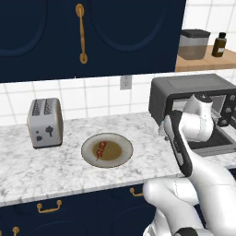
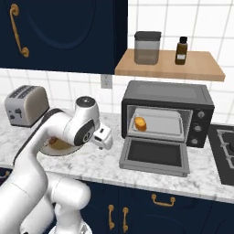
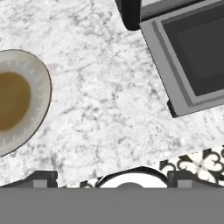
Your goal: Pick up the kebab skewer and baguette bread, and place them inside the toaster oven. Close the toaster oven door and start by setting the timer.
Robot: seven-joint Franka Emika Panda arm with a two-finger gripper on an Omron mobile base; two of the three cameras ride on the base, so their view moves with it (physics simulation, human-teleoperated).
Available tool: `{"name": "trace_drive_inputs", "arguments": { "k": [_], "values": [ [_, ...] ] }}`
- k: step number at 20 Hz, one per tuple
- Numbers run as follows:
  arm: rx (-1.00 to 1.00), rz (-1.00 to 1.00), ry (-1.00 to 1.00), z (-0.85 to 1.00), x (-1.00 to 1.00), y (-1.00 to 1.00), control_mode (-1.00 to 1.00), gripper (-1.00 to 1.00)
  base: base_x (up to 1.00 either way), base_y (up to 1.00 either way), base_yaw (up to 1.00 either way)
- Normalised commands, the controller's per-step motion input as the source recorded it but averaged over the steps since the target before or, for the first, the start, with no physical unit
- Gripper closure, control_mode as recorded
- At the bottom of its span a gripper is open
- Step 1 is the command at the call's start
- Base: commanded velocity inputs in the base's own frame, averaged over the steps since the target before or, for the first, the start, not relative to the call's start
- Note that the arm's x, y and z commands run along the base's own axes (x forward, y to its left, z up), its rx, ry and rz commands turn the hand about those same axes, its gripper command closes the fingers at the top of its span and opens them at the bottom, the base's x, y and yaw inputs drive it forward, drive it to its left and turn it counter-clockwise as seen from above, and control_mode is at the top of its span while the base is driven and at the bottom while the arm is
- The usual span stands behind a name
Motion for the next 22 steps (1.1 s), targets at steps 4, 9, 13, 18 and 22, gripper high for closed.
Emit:
{"name": "trace_drive_inputs", "arguments": {
  "k": [4, 9, 13, 18, 22],
  "values": [
    [0.03, -0.35, 0.07, 0.00, 0.00, 1.00, -1.00, -1.00, 0.00, 0.00, 0.00],
    [0.05, -0.27, 0.06, 0.00, 0.15, 1.00, -1.00, -1.00, 0.00, 0.00, 0.00],
    [0.06, -0.04, 0.04, -0.06, 0.61, 0.96, -1.00, -1.00, 0.00, 0.00, 0.00],
    [0.06, 0.06, 0.06, -0.09, 0.68, 0.65, -1.00, -1.00, 0.00, 0.00, 0.00],
    [0.11, 0.11, 0.07, -0.11, 0.50, 0.40, -1.00, -1.00, 0.00, 0.00, 0.00]
  ]
}}
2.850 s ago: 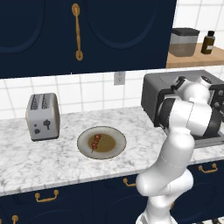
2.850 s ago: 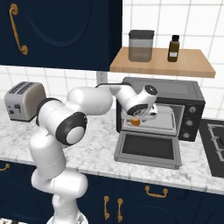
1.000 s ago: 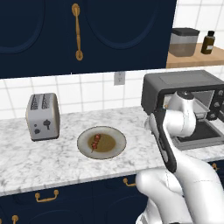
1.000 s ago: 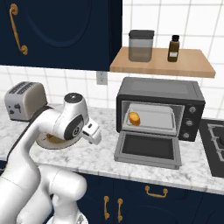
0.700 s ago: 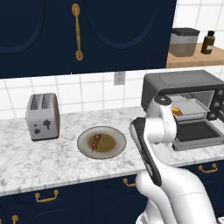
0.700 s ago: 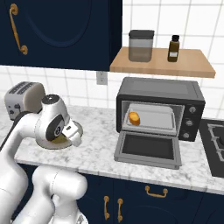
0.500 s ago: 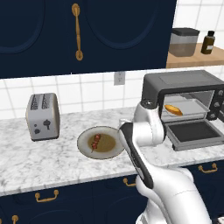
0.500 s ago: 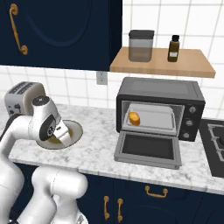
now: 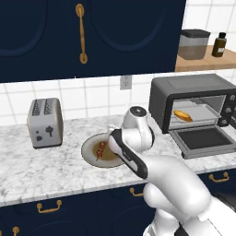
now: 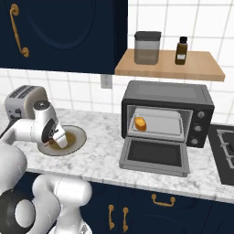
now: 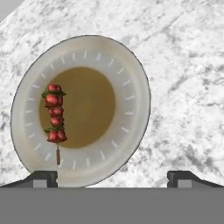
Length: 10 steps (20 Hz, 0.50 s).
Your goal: Pick up the kebab skewer and baguette bread, and place them inside the toaster oven. Close the toaster oven door and start by setting the timer.
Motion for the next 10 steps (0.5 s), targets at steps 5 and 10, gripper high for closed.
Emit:
{"name": "trace_drive_inputs", "arguments": {
  "k": [5, 10],
  "values": [
    [0.07, 0.09, 0.03, -0.05, 0.29, 0.40, -1.00, -1.00, 0.00, 0.00, 0.00],
    [0.02, 0.03, 0.05, -0.20, 0.17, 0.48, -1.00, -1.00, 0.00, 0.00, 0.00]
  ]
}}
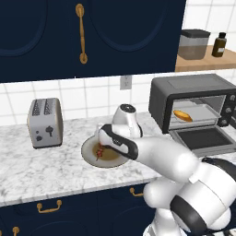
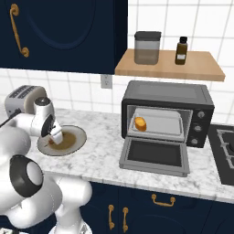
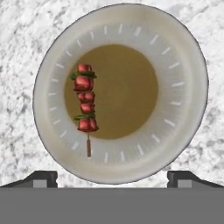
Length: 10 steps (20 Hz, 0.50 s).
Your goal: Pick up the kebab skewer and baguette bread, and place them inside the toaster oven. Close the toaster oven door and start by setting the timer.
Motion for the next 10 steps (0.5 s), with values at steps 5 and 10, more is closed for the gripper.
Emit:
{"name": "trace_drive_inputs", "arguments": {
  "k": [5, 10],
  "values": [
    [0.00, 0.01, 0.05, -0.15, 0.06, 0.30, -1.00, -1.00, 0.00, 0.00, 0.00],
    [0.00, 0.00, 0.07, -0.39, 0.06, 0.01, -1.00, -1.00, 0.00, 0.00, 0.00]
  ]
}}
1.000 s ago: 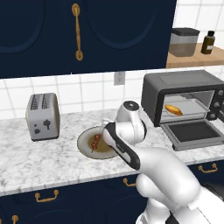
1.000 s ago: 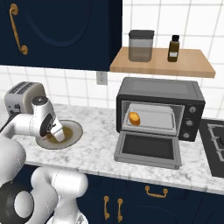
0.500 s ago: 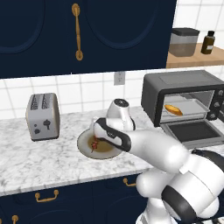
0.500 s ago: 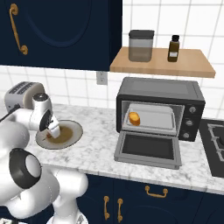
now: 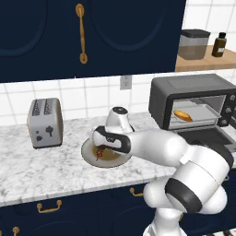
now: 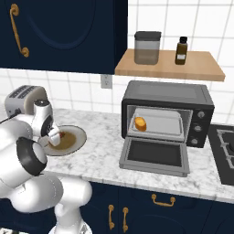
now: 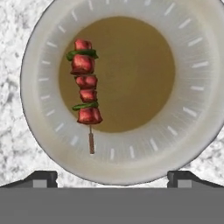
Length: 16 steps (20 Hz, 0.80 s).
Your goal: Pick up the kebab skewer and baguette bread, and place them inside the toaster oven. Close the toaster oven door and start by setting the timer.
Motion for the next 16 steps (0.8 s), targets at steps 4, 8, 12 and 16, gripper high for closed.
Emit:
{"name": "trace_drive_inputs", "arguments": {
  "k": [4, 8, 12, 16],
  "values": [
    [0.00, 0.00, 0.03, -0.32, 0.13, 0.06, -1.00, -1.00, 0.00, 0.00, 0.00],
    [0.00, 0.00, 0.07, -0.32, 0.21, 0.15, -1.00, -1.00, 0.00, 0.00, 0.00],
    [-0.01, 0.00, 0.07, -0.25, 0.14, 0.10, -1.00, -1.00, 0.00, 0.00, 0.00],
    [-0.02, 0.00, 0.05, -0.19, 0.20, 0.13, -1.00, -1.00, 0.00, 0.00, 0.00]
  ]
}}
